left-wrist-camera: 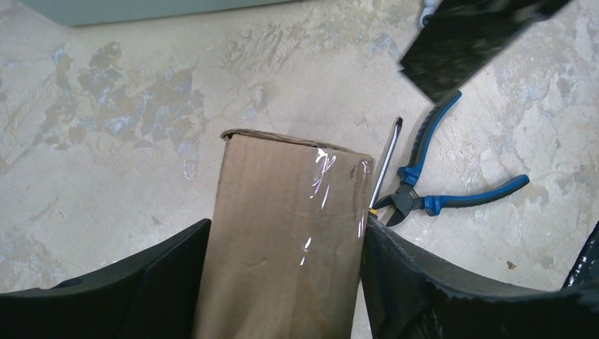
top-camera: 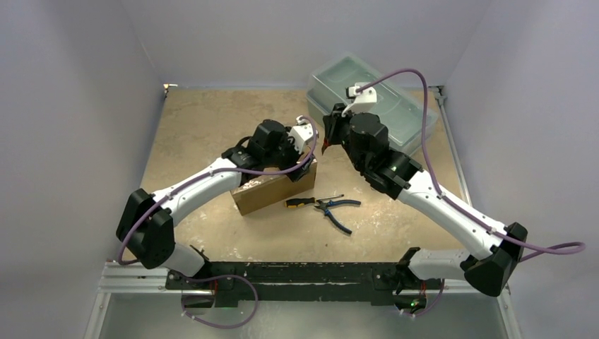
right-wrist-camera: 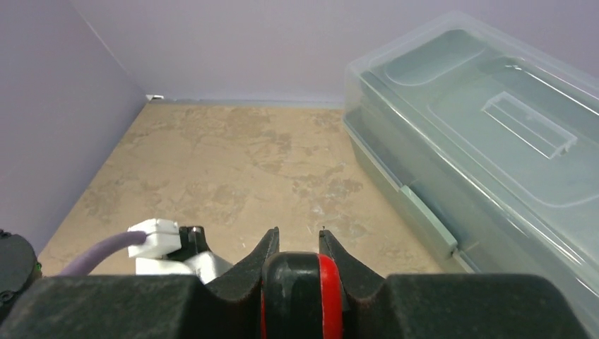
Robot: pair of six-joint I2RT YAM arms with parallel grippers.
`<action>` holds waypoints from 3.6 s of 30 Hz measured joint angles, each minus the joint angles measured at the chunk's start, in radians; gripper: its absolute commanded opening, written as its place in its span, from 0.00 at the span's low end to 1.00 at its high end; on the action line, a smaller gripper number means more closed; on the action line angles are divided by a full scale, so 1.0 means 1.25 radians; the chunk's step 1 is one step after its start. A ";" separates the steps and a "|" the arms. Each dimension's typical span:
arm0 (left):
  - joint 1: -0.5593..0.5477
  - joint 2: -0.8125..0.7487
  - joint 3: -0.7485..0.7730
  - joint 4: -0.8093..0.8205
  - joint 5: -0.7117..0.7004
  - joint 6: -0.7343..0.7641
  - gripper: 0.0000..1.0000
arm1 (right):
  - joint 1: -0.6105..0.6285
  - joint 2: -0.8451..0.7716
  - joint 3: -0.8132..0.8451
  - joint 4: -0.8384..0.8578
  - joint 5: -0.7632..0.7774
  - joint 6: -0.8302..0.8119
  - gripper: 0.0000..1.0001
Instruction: Unpack the express box
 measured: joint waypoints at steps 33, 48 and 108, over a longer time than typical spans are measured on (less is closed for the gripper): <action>0.001 -0.089 -0.117 0.094 0.035 0.064 0.58 | 0.000 0.079 -0.112 0.275 -0.083 -0.050 0.00; 0.001 -0.089 -0.117 0.094 0.037 0.065 0.56 | 0.000 0.092 -0.112 0.280 -0.086 -0.052 0.00; -0.022 -0.089 -0.112 0.082 -0.013 0.042 0.47 | 0.103 -0.069 -0.320 0.354 0.044 -0.036 0.00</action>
